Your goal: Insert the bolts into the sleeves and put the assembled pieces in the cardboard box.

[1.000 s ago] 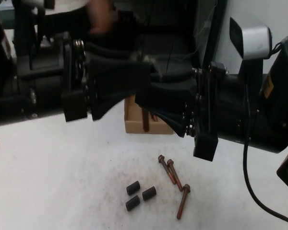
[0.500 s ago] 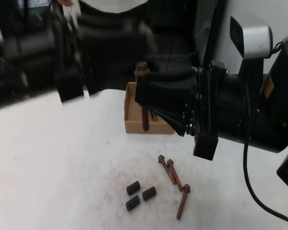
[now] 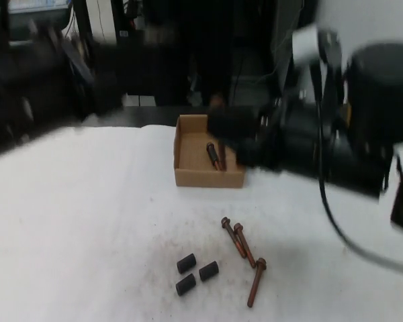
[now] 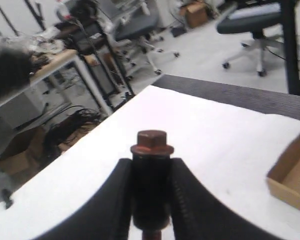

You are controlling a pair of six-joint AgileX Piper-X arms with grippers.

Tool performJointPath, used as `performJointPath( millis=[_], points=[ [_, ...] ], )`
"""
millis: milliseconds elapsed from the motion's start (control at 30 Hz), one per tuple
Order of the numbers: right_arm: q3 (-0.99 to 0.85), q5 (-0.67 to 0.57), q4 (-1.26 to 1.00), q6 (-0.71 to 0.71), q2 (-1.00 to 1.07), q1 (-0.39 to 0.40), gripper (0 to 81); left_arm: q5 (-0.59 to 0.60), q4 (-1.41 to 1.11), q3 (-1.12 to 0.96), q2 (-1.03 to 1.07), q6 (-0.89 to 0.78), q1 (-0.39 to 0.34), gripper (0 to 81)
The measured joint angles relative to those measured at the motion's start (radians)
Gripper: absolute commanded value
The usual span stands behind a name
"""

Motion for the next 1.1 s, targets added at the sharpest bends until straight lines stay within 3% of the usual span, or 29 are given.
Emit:
performJointPath(
  millis=[100, 233, 400, 533, 800, 1100],
  points=[
    [-0.118, 0.037, 0.153, -0.002, 0.073, -0.066, 0.6, -0.207, 0.349, 0.000, 0.006, 0.092, 0.000, 0.3],
    [-0.295, 0.052, 0.323, -0.002, 0.213, -0.127, 0.6, -0.296, 0.530, 0.000, 0.032, 0.119, 0.000, 0.3],
    [-0.609, 0.069, 0.600, -0.052, 0.450, -0.160, 0.6, -0.311, 0.591, 0.000, 0.055, 0.127, 0.000, 0.3],
    [-0.822, 0.152, 0.784, -0.131, 0.641, -0.162, 0.6, -0.314, 0.609, 0.000, 0.061, 0.127, 0.001, 0.3],
    [-1.130, 0.259, 1.033, -0.178, 0.937, -0.168, 0.6, -0.317, 0.656, 0.000, 0.061, 0.128, 0.001, 0.3],
    [-1.235, 0.293, 1.063, -0.181, 1.062, -0.170, 0.6, -0.317, 0.741, 0.000, 0.061, 0.130, 0.001, 0.3]
  ],
)
